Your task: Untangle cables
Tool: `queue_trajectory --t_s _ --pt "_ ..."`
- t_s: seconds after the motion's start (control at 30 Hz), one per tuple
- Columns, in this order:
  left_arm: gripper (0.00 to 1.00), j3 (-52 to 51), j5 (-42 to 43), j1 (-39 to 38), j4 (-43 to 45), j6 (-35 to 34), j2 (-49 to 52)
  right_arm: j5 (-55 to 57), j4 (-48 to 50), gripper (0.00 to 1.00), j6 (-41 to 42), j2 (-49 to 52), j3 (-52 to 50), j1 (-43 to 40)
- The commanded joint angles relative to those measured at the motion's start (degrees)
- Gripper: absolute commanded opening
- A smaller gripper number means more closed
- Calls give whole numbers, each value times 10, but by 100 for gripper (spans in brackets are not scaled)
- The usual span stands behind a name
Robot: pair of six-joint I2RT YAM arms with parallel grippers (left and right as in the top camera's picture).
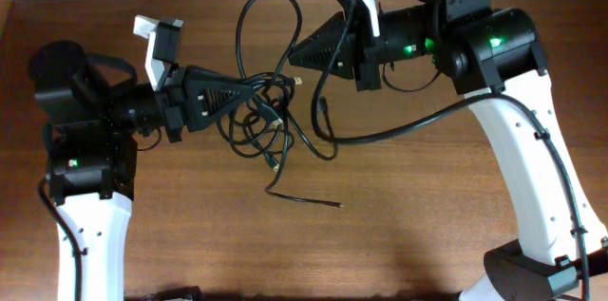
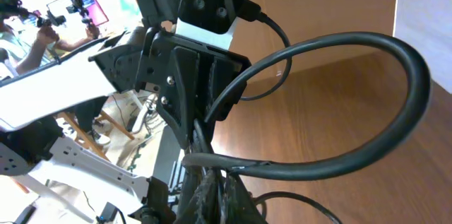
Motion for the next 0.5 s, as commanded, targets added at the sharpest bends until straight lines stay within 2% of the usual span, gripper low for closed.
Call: queue_trajectory --t_s 0.0,0.03,0.07,0.13,0.2,0.23,0.27,0.3,0.37,0.47 --pt "9 10 17 -3 5 1 -5 -3 7 45 8 -2 5 -1" --pt "9 10 17 -3 6 1 -5 -3 7 67 13 -2 5 -1" --pt "9 10 17 -3 7 2 -5 -3 9 74 23 -2 5 -2" --pt "9 10 28 -3 10 53 -5 -3 29 83 37 -2 5 -7" --pt "10 10 30 -3 11 67 -5 -1 70 88 91 -2 5 -19" --pt "10 10 30 -3 17 66 -5 0 82 85 110 -2 5 -23" --pt "10 10 30 -3 20 66 -5 2 91 49 126 -2 5 -28" --pt "11 10 30 -3 21 66 -5 4 92 4 134 -2 5 -31" --pt "23 10 30 -3 20 66 -5 3 92 4 134 -2 5 -34" --pt "27 10 30 -3 20 66 -5 6 97 4 136 -2 5 -39"
